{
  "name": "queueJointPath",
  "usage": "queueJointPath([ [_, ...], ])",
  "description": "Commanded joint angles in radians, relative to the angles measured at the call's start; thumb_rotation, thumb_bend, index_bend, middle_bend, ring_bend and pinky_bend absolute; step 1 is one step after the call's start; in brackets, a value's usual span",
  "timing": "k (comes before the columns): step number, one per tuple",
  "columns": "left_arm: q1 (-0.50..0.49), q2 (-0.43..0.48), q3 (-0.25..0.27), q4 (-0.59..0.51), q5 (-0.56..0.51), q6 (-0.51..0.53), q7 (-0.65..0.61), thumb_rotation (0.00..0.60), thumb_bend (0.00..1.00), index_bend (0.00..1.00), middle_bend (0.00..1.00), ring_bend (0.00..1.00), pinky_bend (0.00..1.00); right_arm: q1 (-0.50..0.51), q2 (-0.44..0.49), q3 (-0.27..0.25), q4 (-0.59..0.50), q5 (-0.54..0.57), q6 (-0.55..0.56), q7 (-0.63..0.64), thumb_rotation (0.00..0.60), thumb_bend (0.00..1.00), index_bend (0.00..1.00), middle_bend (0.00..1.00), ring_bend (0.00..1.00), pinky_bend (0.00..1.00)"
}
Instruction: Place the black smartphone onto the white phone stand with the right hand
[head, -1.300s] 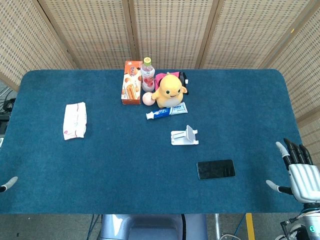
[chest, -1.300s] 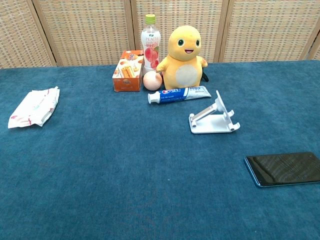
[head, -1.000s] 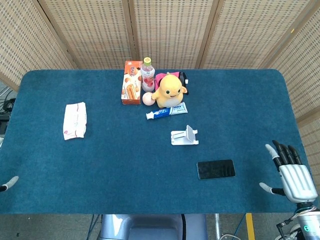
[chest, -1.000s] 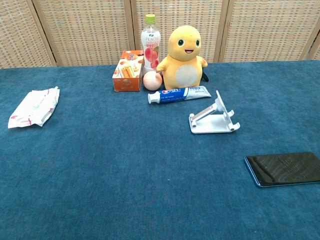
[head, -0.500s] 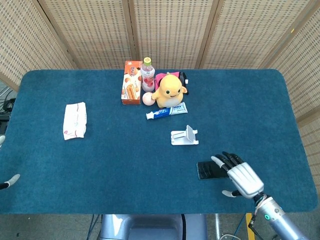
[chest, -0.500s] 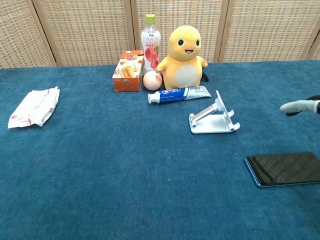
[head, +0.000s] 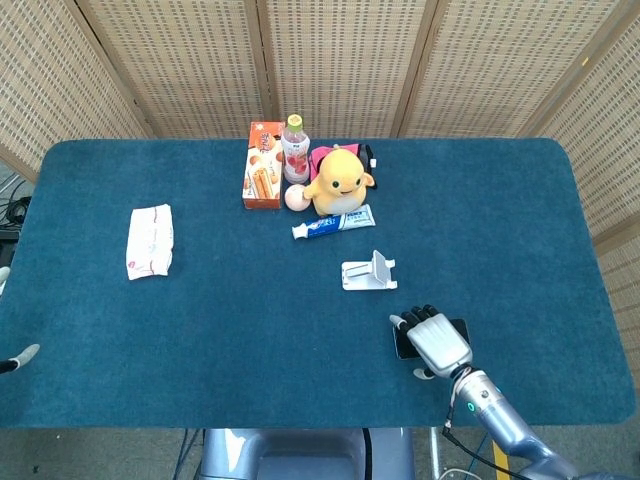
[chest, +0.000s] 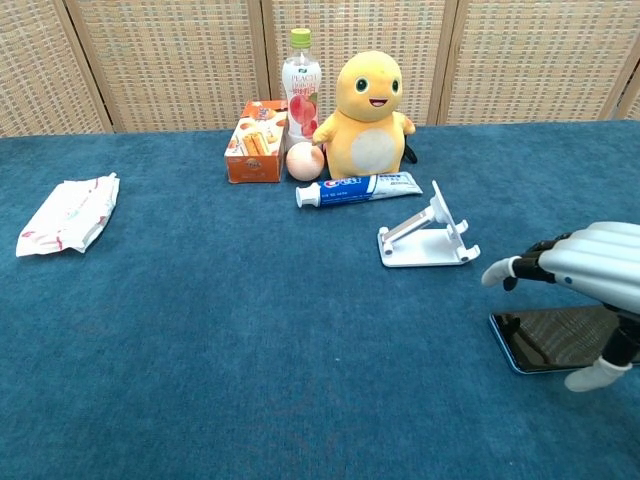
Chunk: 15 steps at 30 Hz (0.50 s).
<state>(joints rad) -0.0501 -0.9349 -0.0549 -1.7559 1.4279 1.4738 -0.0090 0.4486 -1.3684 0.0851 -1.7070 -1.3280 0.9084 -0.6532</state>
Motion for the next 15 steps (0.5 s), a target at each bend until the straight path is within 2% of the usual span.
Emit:
queueJointPath([
  [1,0.002,0.001,0.001,0.001,0.001,0.003,-0.003,0.6,0.0,0.0,0.0,0.0,0.0,0.026,-0.043,-0.001,0.017,0.054,0.003,-0.076,0.6,0.03,0.17,0.26,0.21,0.22],
  [15,-0.003,0.002,-0.001,0.0,-0.01,-0.007,-0.001,0.6,0.0,0.0,0.0,0.0,0.0,0.076,-0.068,-0.029,0.062,0.161,0.018,-0.134,0.6,0.05,0.21,0.28,0.23,0.23],
])
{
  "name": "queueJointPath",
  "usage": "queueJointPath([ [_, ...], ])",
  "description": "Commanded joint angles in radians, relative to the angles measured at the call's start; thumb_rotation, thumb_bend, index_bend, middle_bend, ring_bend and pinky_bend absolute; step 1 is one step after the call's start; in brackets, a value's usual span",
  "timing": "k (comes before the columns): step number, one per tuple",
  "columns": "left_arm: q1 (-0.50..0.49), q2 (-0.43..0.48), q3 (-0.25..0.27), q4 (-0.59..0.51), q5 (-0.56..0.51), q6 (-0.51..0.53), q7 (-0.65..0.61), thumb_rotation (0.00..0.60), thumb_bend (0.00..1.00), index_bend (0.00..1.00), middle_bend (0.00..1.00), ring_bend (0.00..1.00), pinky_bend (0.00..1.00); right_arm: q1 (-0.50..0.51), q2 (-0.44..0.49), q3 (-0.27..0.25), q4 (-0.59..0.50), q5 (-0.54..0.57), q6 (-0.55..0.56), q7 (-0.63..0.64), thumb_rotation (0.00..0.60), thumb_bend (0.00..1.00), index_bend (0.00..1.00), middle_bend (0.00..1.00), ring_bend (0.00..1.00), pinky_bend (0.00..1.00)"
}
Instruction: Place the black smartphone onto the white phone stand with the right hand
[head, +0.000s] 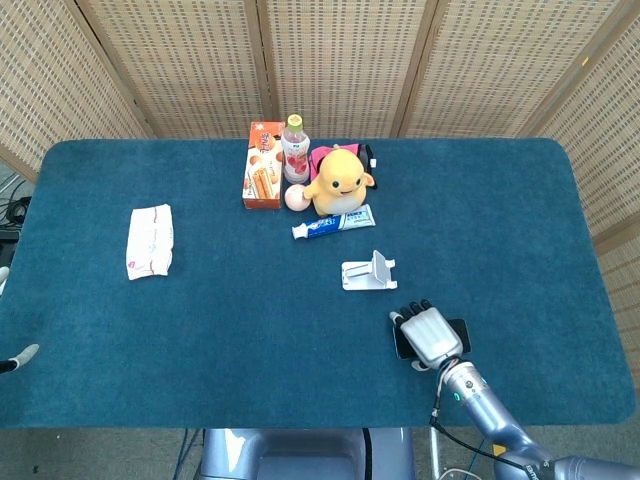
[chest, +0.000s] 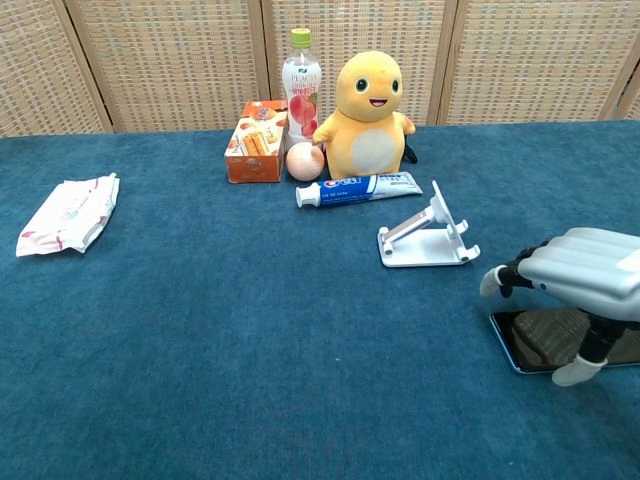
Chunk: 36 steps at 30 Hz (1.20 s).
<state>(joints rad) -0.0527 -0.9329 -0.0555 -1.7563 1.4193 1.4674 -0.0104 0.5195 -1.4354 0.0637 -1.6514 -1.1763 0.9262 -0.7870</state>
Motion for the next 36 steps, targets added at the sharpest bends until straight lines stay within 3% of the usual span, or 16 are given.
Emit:
queueJointPath([
  [1,0.0,0.0,0.0,0.001,-0.002,-0.001,0.0,0.6,0.0,0.0,0.0,0.0,0.0,0.007,0.0,-0.012,0.012,0.012,0.0,-0.001,0.6,0.05,0.21,0.28,0.23,0.23],
  [12,-0.003,-0.005,0.004,0.0,0.002,-0.006,0.018,0.6,0.0,0.0,0.0,0.0,0.0,0.038,0.005,-0.036,0.023,0.066,-0.025,-0.015,0.6,0.08,0.22,0.29,0.23,0.25],
  [21,-0.006,-0.006,0.002,-0.003,-0.004,-0.01,0.024,0.6,0.0,0.0,0.0,0.0,0.0,0.089,0.002,-0.06,0.016,0.153,-0.041,-0.091,0.6,0.23,0.39,0.42,0.31,0.26],
  [25,-0.007,-0.006,0.003,-0.002,-0.004,-0.011,0.022,0.6,0.0,0.0,0.0,0.0,0.0,0.087,0.0,-0.067,0.02,0.12,-0.018,-0.054,0.6,0.29,0.49,0.52,0.4,0.34],
  [31,-0.008,-0.006,0.003,-0.005,-0.005,-0.011,0.025,0.6,0.0,0.0,0.0,0.0,0.0,0.072,0.012,-0.074,0.022,0.033,0.009,0.051,0.6,0.36,0.5,0.55,0.45,0.4],
  [36,-0.009,-0.007,0.005,-0.005,-0.004,-0.013,0.032,0.6,0.0,0.0,0.0,0.0,0.0,0.047,0.053,-0.074,0.004,-0.104,0.059,0.231,0.6,0.38,0.5,0.56,0.46,0.42],
])
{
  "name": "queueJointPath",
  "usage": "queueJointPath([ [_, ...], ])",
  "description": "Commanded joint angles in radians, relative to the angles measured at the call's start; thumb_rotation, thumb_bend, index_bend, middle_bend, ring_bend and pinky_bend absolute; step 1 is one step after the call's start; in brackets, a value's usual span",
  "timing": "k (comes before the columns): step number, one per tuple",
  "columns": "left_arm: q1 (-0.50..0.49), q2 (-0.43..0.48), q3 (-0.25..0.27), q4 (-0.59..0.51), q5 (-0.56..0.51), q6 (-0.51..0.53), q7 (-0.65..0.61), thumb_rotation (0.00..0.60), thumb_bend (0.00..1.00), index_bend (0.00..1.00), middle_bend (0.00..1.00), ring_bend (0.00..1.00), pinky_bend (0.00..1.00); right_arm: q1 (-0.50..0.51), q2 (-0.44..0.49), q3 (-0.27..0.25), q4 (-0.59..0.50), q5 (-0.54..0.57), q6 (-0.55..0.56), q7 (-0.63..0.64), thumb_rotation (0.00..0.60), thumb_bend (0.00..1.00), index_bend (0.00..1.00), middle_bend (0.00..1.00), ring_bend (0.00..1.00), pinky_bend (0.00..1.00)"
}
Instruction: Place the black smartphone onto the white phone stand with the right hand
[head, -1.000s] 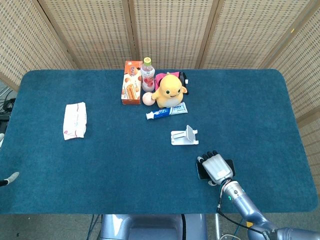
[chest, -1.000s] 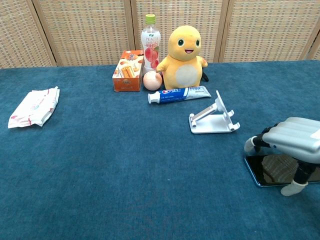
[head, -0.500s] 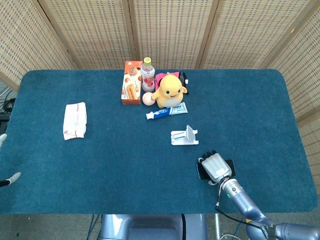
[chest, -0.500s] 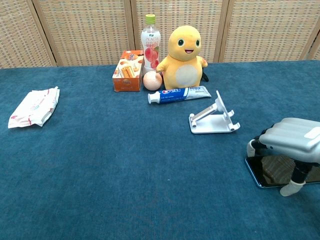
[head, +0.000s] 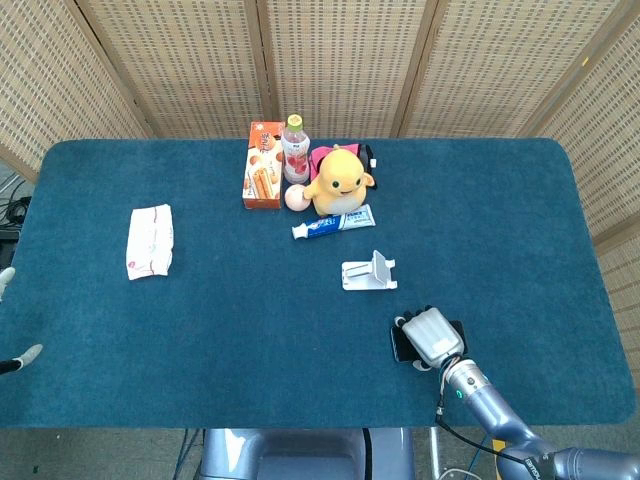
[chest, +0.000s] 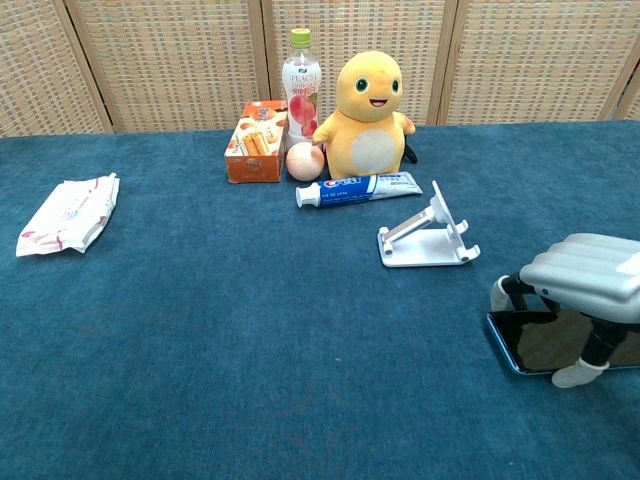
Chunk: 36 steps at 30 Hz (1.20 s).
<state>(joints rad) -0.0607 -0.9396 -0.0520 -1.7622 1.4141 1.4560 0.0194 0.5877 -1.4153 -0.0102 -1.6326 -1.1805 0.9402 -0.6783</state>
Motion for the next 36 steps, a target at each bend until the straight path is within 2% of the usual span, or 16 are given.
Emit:
queueJointPath([
  [1,-0.001,-0.001,0.001,0.001,0.001,-0.002,0.002,0.6,0.0,0.0,0.0,0.0,0.0,-0.024,0.039,-0.002,-0.013,-0.12,0.05,0.146,0.6,0.39,0.5,0.56,0.46,0.42],
  [11,-0.005,0.004,0.002,0.003,0.001,-0.011,-0.009,0.6,0.0,0.0,0.0,0.0,0.0,-0.038,0.109,0.021,-0.022,-0.258,0.116,0.431,0.6,0.41,0.5,0.56,0.46,0.42],
  [15,-0.003,0.008,0.003,0.005,0.001,-0.011,-0.023,0.6,0.0,0.0,0.0,0.0,0.0,-0.017,0.165,0.095,-0.044,-0.223,0.1,0.642,0.6,0.41,0.5,0.56,0.46,0.42],
  [21,-0.012,0.011,-0.003,0.007,-0.018,-0.03,-0.03,0.6,0.0,0.0,0.0,0.0,0.0,0.02,0.206,0.164,-0.018,-0.174,0.044,0.793,0.6,0.41,0.5,0.56,0.46,0.42],
  [27,-0.025,0.015,-0.013,0.002,-0.049,-0.056,-0.027,0.6,0.0,0.0,0.0,0.0,0.0,0.058,0.229,0.21,0.014,-0.138,-0.015,0.88,0.6,0.43,0.5,0.56,0.46,0.42],
  [36,-0.035,0.018,-0.02,0.005,-0.076,-0.078,-0.031,0.6,0.0,0.0,0.0,0.0,0.0,0.113,0.211,0.236,0.071,-0.129,-0.056,0.853,0.6,0.42,0.5,0.56,0.46,0.42],
])
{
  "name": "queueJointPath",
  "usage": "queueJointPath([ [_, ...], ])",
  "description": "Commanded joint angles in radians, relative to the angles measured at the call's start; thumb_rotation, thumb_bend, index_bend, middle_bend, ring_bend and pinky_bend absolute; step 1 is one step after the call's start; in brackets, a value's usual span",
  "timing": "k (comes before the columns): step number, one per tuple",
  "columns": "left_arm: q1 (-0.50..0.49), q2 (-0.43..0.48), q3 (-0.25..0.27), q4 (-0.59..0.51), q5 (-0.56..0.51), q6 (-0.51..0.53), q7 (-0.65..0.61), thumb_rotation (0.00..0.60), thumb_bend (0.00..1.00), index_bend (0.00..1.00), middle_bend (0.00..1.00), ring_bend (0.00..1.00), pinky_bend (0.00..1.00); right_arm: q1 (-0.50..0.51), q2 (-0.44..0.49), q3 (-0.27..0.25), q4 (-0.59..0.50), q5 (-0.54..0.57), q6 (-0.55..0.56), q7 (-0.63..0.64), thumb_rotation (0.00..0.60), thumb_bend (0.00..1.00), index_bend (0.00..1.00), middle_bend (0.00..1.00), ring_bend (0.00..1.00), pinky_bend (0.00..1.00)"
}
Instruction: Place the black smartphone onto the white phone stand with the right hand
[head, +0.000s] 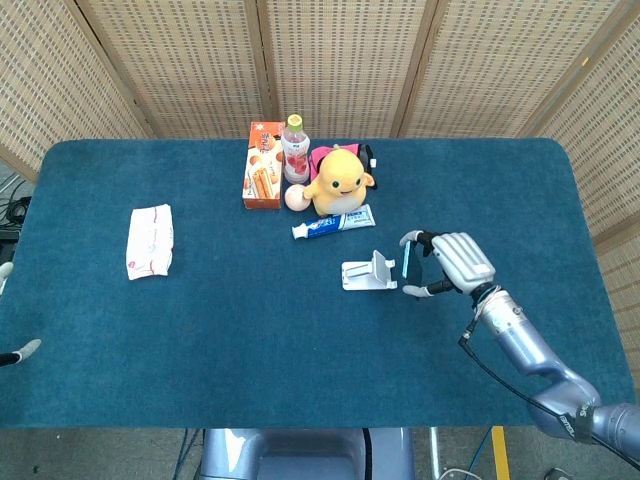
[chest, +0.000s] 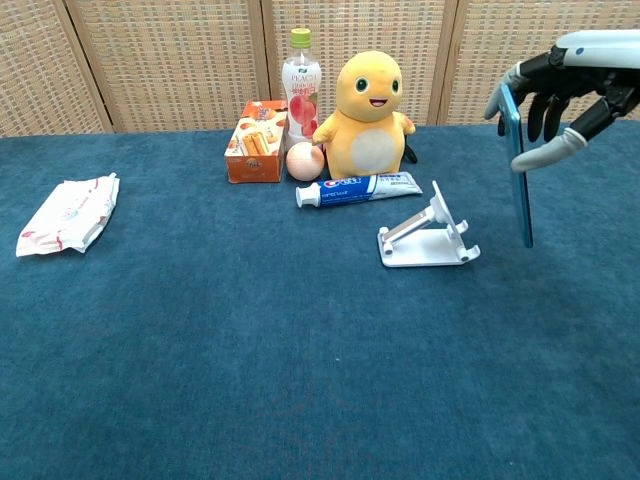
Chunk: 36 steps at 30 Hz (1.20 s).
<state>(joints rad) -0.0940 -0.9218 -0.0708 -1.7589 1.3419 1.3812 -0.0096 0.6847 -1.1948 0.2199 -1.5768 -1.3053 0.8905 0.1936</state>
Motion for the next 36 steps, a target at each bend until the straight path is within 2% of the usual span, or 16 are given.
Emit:
queueJointPath([
  [1,-0.003,0.001,-0.002,0.002,-0.006,-0.005,-0.003,0.6,0.0,0.0,0.0,0.0,0.0,0.023,-0.015,0.007,0.022,-0.008,-0.008,-0.028,0.6,0.42,0.5,0.56,0.46,0.42],
  [7,-0.008,0.002,-0.004,0.002,-0.016,-0.016,0.0,0.6,0.0,0.0,0.0,0.0,0.0,0.068,-0.048,0.011,0.057,-0.022,-0.027,-0.087,0.6,0.43,0.5,0.55,0.46,0.42],
  [15,-0.015,0.003,-0.006,0.003,-0.027,-0.028,0.0,0.6,0.0,0.0,0.0,0.0,0.0,0.119,-0.11,-0.008,0.128,-0.078,-0.042,-0.135,0.6,0.43,0.5,0.55,0.46,0.42],
  [28,-0.024,0.004,-0.009,0.01,-0.043,-0.047,-0.004,0.6,0.0,0.0,0.0,0.0,0.0,0.171,-0.158,0.012,0.159,0.016,-0.121,-0.135,0.6,0.44,0.5,0.55,0.46,0.42],
  [36,-0.029,0.007,-0.011,0.012,-0.055,-0.059,-0.008,0.6,0.0,0.0,0.0,0.0,0.0,0.2,-0.166,0.028,0.193,0.052,-0.18,-0.069,0.6,0.44,0.5,0.55,0.46,0.42],
])
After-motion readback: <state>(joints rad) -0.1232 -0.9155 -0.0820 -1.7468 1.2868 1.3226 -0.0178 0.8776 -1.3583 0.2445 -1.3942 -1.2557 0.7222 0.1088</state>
